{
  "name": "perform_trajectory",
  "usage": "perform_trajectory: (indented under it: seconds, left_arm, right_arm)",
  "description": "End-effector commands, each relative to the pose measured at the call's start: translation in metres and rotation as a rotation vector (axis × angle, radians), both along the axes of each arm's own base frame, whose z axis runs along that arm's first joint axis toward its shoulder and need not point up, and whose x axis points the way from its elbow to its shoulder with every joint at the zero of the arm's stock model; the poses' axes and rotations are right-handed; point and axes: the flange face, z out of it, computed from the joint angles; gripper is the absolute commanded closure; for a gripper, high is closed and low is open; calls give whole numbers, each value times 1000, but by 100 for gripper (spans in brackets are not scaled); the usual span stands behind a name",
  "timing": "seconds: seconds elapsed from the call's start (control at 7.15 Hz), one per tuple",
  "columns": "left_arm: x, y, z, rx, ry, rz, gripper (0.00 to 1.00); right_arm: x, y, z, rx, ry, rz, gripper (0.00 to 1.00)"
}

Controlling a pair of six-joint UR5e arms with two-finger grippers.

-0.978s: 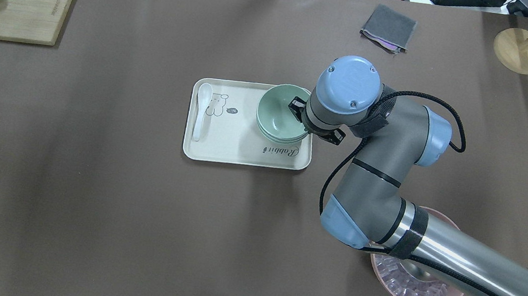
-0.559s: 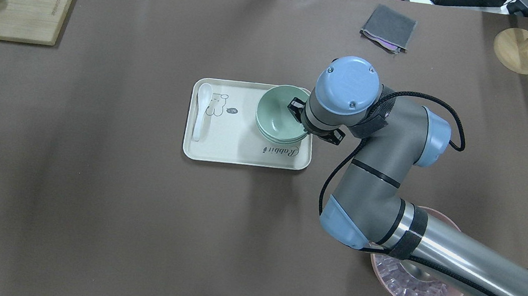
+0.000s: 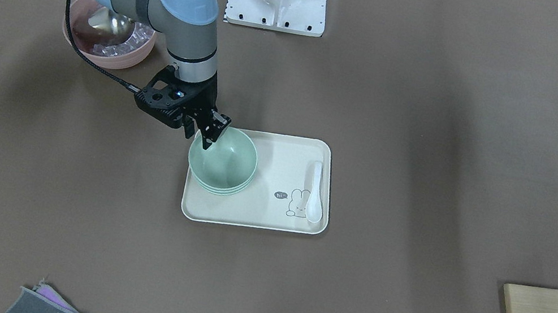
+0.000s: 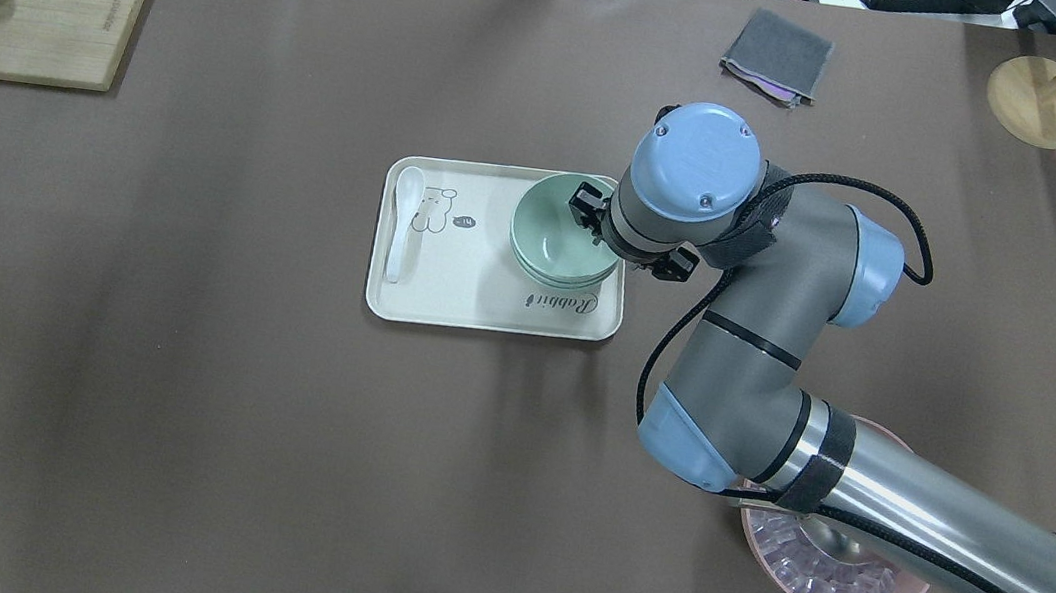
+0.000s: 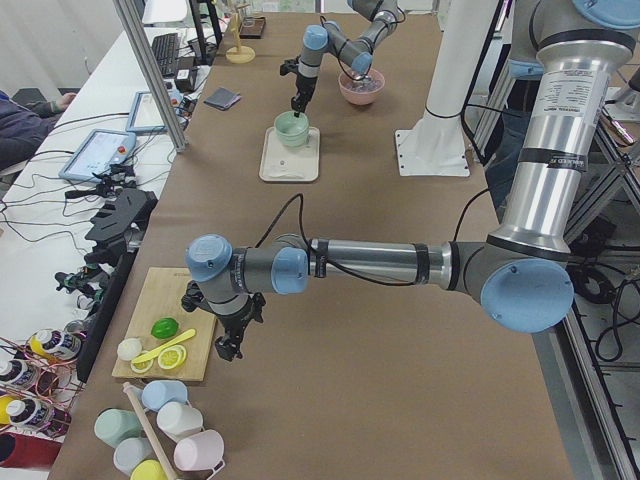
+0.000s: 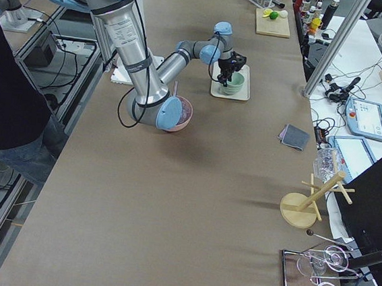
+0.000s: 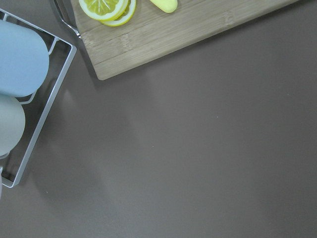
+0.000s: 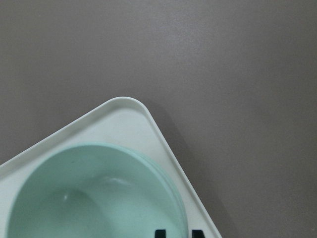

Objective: Stack green bowls together

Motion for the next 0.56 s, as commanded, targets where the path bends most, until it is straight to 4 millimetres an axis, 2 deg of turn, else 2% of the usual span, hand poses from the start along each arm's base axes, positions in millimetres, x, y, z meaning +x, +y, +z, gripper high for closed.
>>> perform_trajectory:
  seconds: [0.0,0.14,0.28,0.42]
  left_arm:
    - [0,9,6,-14,1,-9,2]
    - [-1,10,1,-7,2,-10,2]
    - [-1,26,0,-5,6,-10,2]
    - [-2,45,-8,18,7,-10,2]
  right_arm:
    - [36,-28,5,26,10,-37,0]
    - [67,-50,22,35,23,-75,0]
    - [104,-71,47,67,55,-122,0]
    - [153,-91,78,89,73,-174,0]
